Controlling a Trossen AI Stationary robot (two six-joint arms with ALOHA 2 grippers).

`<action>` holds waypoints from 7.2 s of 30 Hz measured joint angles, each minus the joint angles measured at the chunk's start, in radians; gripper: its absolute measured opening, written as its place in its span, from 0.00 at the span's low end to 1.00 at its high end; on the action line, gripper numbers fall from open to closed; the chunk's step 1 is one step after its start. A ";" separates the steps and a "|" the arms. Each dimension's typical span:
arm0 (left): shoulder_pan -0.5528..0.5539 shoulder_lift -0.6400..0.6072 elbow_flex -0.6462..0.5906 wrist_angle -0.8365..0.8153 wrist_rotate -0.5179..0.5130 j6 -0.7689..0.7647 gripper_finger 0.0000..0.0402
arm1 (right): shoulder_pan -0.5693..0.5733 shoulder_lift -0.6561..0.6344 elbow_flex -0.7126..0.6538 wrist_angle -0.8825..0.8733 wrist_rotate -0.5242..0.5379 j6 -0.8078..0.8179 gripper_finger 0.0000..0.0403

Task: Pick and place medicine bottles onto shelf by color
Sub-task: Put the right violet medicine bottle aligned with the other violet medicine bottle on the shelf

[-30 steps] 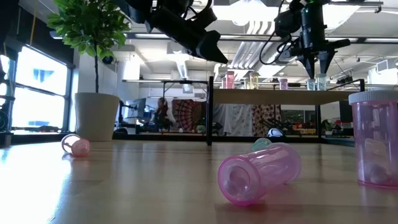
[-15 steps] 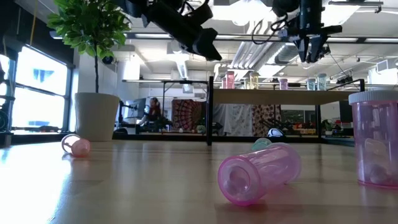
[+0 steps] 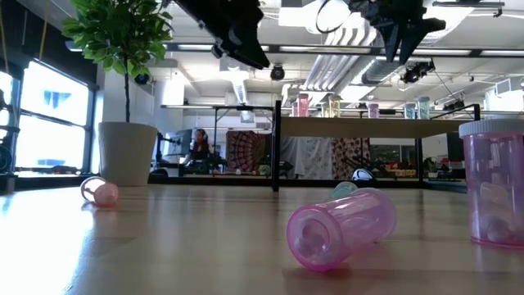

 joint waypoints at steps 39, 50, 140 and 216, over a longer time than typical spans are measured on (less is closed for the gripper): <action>-0.452 -0.231 -0.194 -0.338 0.087 -0.309 0.33 | 0.866 -0.021 -0.489 0.564 -0.267 0.418 0.38; -0.499 -0.231 -0.194 -0.337 0.113 -0.502 0.33 | 0.950 -0.021 -0.577 0.850 -0.262 0.271 0.47; -0.661 -0.229 -0.193 -0.242 -0.082 -0.769 0.33 | 1.101 0.351 -0.591 1.203 -0.225 -0.155 0.26; -0.051 -0.229 -0.193 -0.240 -0.154 -0.233 0.33 | -0.069 -0.135 -0.454 0.555 0.079 -0.155 0.26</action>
